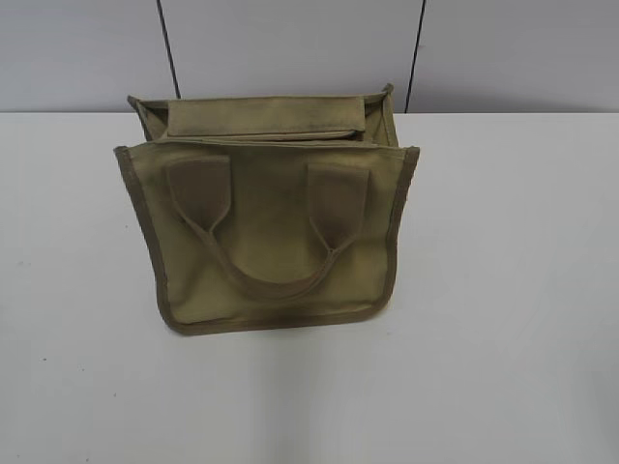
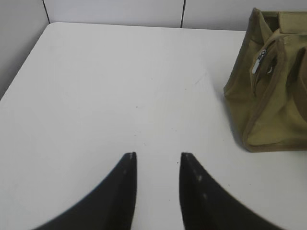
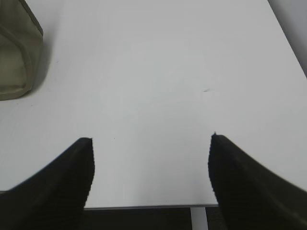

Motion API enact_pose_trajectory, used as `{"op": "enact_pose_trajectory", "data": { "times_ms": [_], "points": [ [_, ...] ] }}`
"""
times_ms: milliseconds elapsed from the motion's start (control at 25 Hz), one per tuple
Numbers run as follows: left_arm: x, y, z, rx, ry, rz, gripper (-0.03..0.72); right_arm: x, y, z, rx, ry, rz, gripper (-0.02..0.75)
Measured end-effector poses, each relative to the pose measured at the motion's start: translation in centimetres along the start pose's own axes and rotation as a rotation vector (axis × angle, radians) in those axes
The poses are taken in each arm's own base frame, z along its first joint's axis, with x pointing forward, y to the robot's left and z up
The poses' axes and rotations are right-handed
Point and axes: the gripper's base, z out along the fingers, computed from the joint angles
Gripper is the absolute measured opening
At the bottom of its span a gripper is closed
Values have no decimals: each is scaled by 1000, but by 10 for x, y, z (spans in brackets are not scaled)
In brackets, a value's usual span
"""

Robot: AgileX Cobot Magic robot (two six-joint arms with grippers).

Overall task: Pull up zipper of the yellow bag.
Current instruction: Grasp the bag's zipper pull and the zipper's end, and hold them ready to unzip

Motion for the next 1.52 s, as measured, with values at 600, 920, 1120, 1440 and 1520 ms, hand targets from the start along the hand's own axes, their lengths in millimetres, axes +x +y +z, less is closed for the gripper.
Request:
{"op": "enact_pose_trajectory", "data": {
  "times_ms": [600, 920, 1120, 1440, 1520],
  "points": [
    [0, 0, 0, 0, 0, 0, 230, 0, 0, 0, 0, 0, 0, 564],
    [0, 0, 0, 0, 0, 0, 230, 0, 0, 0, 0, 0, 0, 564],
    [0, 0, 0, 1, -1, 0, 233, 0, 0, 0, 0, 0, 0, 564],
    [-28, -1, -15, 2, -252, 4, 531, 0, 0, 0, 0, 0, 0, 564],
    [-37, 0, -10, -4, -314, 9, 550, 0, 0, 0, 0, 0, 0, 564]
  ]
}}
